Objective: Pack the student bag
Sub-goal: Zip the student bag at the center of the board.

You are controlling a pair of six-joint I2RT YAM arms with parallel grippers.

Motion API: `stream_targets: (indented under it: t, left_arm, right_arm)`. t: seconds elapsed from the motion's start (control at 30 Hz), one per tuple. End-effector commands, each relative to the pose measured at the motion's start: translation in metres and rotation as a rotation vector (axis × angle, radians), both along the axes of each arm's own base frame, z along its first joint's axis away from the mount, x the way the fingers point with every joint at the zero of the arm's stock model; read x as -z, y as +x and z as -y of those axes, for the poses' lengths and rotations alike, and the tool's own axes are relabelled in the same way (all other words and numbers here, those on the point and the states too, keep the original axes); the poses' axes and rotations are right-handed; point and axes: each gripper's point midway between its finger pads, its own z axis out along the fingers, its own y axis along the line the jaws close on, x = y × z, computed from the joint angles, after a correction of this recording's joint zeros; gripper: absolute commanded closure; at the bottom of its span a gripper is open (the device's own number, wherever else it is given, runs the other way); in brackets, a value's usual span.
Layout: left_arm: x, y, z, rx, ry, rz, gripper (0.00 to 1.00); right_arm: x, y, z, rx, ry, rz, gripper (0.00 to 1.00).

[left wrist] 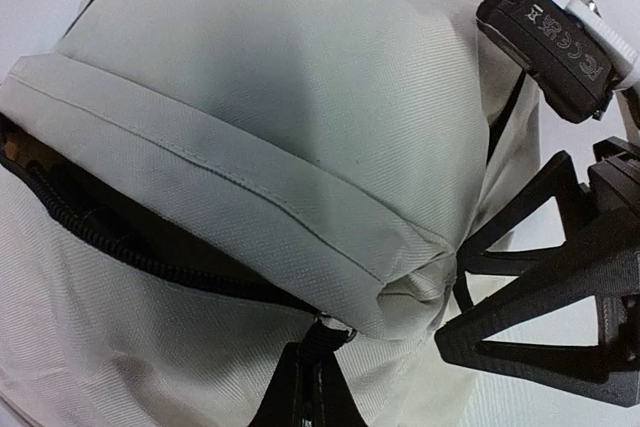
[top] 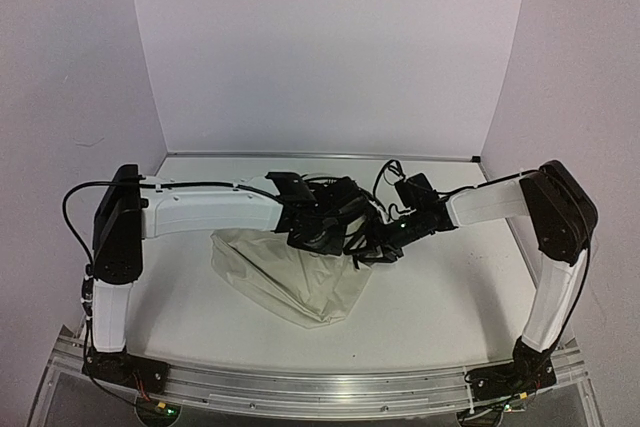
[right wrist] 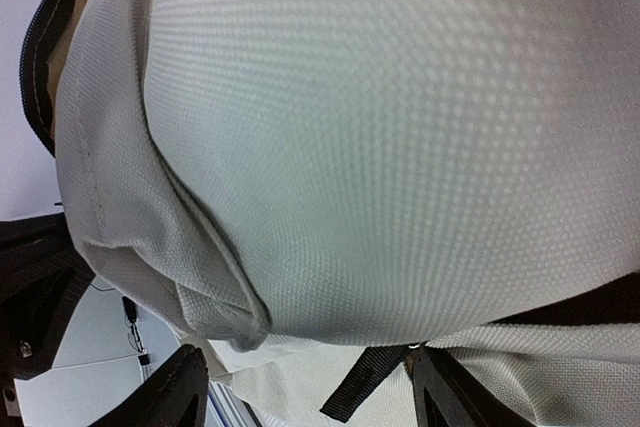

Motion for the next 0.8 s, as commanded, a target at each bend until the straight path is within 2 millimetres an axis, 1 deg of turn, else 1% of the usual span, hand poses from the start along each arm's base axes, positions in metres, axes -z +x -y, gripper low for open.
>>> stream_targets:
  t: [0.0, 0.1, 0.27, 0.43, 0.47, 0.53, 0.7, 0.77]
  left_arm:
    - [-0.039, 0.009, 0.006, -0.005, -0.187, 0.013, 1.0]
    - [-0.038, 0.01, 0.008, 0.006, -0.236, -0.011, 1.0]
    - [-0.035, 0.01, 0.011, 0.02, -0.26, -0.028, 1.0]
    - [-0.032, 0.01, 0.013, 0.022, -0.276, -0.045, 1.0]
    - [-0.03, 0.01, 0.012, 0.02, -0.276, -0.049, 1.0]
    - [-0.026, 0.011, 0.011, 0.017, -0.274, -0.059, 1.0]
    - [-0.024, 0.014, 0.005, 0.006, -0.273, -0.065, 1.0]
    - [-0.025, 0.015, 0.002, 0.001, -0.272, -0.066, 1.0]
  right_arm:
    - [-0.022, 0.005, -0.021, -0.04, 0.122, 0.048, 0.3]
    - [-0.021, 0.006, -0.026, -0.041, 0.126, 0.039, 0.3]
    - [-0.026, 0.007, -0.035, -0.043, 0.151, 0.048, 0.3]
    - [-0.031, 0.009, -0.041, -0.044, 0.17, 0.05, 0.33]
    - [-0.032, 0.008, -0.042, -0.047, 0.174, 0.053, 0.36]
    - [-0.032, 0.007, -0.042, -0.048, 0.177, 0.055, 0.46]
    - [-0.033, 0.007, -0.041, -0.042, 0.176, 0.06, 0.76]
    - [-0.033, 0.006, -0.039, -0.04, 0.174, 0.061, 0.9]
